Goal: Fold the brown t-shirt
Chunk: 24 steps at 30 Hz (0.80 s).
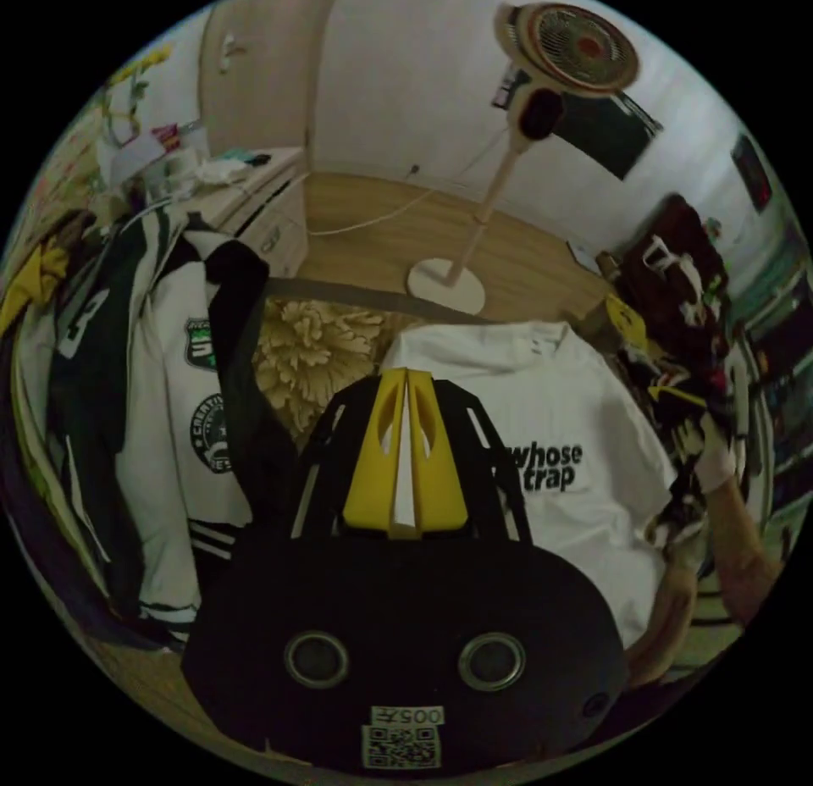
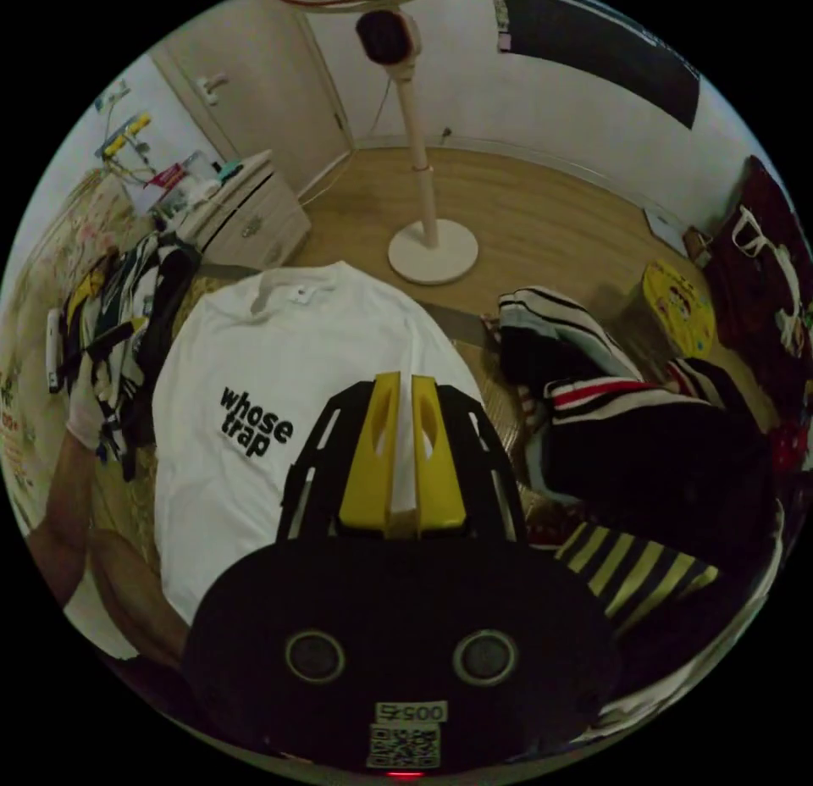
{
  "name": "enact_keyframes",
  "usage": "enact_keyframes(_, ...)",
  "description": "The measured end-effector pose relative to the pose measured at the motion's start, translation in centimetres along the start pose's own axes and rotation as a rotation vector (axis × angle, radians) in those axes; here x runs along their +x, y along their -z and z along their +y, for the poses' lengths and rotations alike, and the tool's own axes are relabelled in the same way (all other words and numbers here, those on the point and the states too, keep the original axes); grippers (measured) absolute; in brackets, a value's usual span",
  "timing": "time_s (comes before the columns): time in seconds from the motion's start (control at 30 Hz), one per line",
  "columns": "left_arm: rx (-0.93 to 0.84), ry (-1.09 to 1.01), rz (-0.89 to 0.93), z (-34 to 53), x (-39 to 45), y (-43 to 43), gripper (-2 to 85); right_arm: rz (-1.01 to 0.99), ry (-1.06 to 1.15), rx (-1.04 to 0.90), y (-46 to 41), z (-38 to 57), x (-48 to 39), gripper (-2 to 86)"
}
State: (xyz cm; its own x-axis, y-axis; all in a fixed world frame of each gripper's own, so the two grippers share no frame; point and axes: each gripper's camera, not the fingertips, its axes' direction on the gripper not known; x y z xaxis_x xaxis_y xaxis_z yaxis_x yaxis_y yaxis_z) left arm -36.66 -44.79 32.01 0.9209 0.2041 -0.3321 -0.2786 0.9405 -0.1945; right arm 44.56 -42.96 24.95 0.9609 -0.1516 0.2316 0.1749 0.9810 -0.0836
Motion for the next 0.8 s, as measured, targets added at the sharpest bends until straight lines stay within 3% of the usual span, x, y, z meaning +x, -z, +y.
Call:
enact_keyframes(0.1, -0.193, -0.106, 0.050, 0.7, 2.1, -6.4, -0.6, -0.018, 0.046, -0.076, -5.0, 0.1, -2.1, -0.6)
enact_keyframes(0.23, -0.302, -0.108, 0.004, 0.5, 2.6, -12.9, -0.6, 0.035, 0.035, -0.147, -11.2, -1.2, -4.2, -1.1)
enact_keyframes(0.43, -0.271, -0.042, 0.025, -3.6, 0.3, -17.6, -0.6, 0.154, 0.024, -0.140, -15.9, -6.9, -5.0, -1.5)
enact_keyframes(0.7, -0.154, -0.052, 0.120, -2.4, -2.4, -16.2, -0.4, 0.083, -0.013, -0.123, -18.8, -9.7, -7.5, -1.1)
enact_keyframes(0.8, -0.143, -0.043, 0.074, -0.2, -4.8, -14.9, -0.1, 0.014, 0.036, -0.098, -18.8, -8.6, -10.5, -1.0)
